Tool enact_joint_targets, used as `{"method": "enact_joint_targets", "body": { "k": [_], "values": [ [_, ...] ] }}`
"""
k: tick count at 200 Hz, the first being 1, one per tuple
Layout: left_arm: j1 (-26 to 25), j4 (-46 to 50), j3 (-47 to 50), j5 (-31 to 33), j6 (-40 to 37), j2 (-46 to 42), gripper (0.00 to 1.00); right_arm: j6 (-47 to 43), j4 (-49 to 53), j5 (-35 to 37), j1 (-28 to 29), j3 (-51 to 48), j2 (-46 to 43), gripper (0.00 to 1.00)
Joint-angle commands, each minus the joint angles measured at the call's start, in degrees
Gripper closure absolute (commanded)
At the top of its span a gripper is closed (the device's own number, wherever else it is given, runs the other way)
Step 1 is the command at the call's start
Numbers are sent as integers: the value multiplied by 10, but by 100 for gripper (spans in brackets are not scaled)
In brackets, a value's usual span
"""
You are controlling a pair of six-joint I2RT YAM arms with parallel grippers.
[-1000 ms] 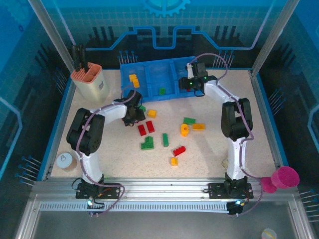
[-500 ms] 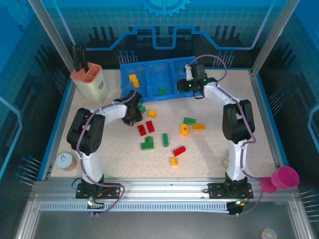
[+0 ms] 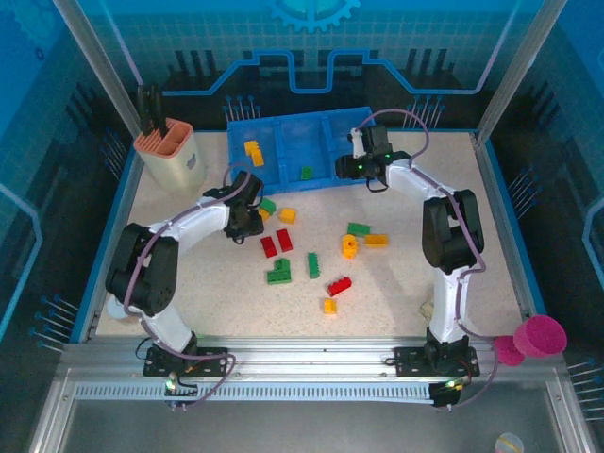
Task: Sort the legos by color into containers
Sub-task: Pick up the lego from the center of the table, then place the lego in the container.
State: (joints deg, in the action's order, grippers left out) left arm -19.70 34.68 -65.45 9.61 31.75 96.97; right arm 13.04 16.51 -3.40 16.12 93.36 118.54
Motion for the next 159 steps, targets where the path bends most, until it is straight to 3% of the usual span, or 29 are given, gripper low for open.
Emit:
{"method": "enact_joint_targets", "body": {
  "k": [1,56,107,159],
  "values": [
    [-11,54,-45,-7,-34,-23,72,3,0,9,7,-19,-42,47],
    [-53,87,-280,2,-109,54,71,8,19,35,13,-122,-149,47],
    [-82,96,-559,-22,-170,227,71,40,50,78,35,-269,-288,46],
    [-96,85,-803,-42,-159,398,70,112,75,82,69,-416,-403,47]
  ]
}}
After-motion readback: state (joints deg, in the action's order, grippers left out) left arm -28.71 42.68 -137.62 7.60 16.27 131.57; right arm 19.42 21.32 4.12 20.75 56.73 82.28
